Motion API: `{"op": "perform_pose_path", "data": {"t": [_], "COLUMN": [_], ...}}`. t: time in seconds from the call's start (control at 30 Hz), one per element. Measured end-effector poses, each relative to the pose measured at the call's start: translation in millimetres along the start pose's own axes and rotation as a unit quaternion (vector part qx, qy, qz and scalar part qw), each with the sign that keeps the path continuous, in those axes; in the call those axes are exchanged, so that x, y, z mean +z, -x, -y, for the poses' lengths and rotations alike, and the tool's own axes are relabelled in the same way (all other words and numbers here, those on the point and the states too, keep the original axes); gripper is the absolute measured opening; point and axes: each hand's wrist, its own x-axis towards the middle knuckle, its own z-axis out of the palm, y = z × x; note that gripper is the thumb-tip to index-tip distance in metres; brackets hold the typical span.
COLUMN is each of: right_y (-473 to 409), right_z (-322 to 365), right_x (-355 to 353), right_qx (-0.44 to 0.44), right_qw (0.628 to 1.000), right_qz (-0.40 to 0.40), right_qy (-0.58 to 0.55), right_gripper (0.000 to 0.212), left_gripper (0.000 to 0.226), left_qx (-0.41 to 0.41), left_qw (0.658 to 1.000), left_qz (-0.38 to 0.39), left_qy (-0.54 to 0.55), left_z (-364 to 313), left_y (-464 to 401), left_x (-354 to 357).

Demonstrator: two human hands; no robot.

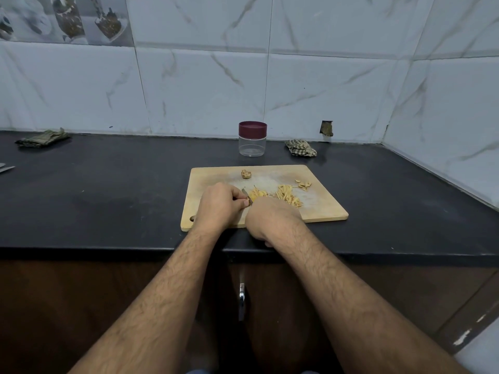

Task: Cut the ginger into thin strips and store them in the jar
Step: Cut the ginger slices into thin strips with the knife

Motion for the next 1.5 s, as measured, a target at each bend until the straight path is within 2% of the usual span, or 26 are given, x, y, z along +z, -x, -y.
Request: {"op": "perform_pose_path", "data": {"t": [0.1,0.23,0.4,0.67,0.87,1.03,1.5], "right_y": [0.2,4.0,16.3,32.1,32.4,28.3,15.3], "right_z": [1.4,0.0,-5.8,-21.4,-30.3,-35.7,-35.8], "right_x": [-1.5,-0.9,6.3,10.5,9.9,8.7,7.7], "right_qx": [-0.001,-0.009,0.006,0.027,0.027,0.004,0.010], "right_qw": [1.000,1.000,1.000,0.999,0.999,0.999,0.996], "right_qz": [-0.004,0.001,0.009,0.019,0.006,0.012,-0.012], "right_qy": [0.001,0.004,0.023,0.028,-0.017,-0.035,-0.089], "right_gripper": [0.033,0.042,0.024,0.033,0.004,0.022,0.020], "left_gripper": [0.010,0.008,0.009,0.010,0.008,0.008,0.010], "left_qx": [0.001,0.007,0.002,-0.006,-0.017,-0.018,-0.021], "left_qw": [1.000,1.000,1.000,1.000,1.000,1.000,0.999], "left_qz": [-0.001,-0.006,-0.009,-0.003,-0.006,-0.009,-0.024], "left_qy": [-0.001,0.001,-0.010,-0.008,0.006,0.013,0.023], "left_z": [-0.7,-2.1,-2.4,-1.4,2.5,3.4,5.3], "left_y": [0.7,3.2,3.3,2.0,-0.4,-0.1,-1.3], "left_x": [-0.9,-1.0,0.0,-0.2,0.0,-0.5,1.1]}}
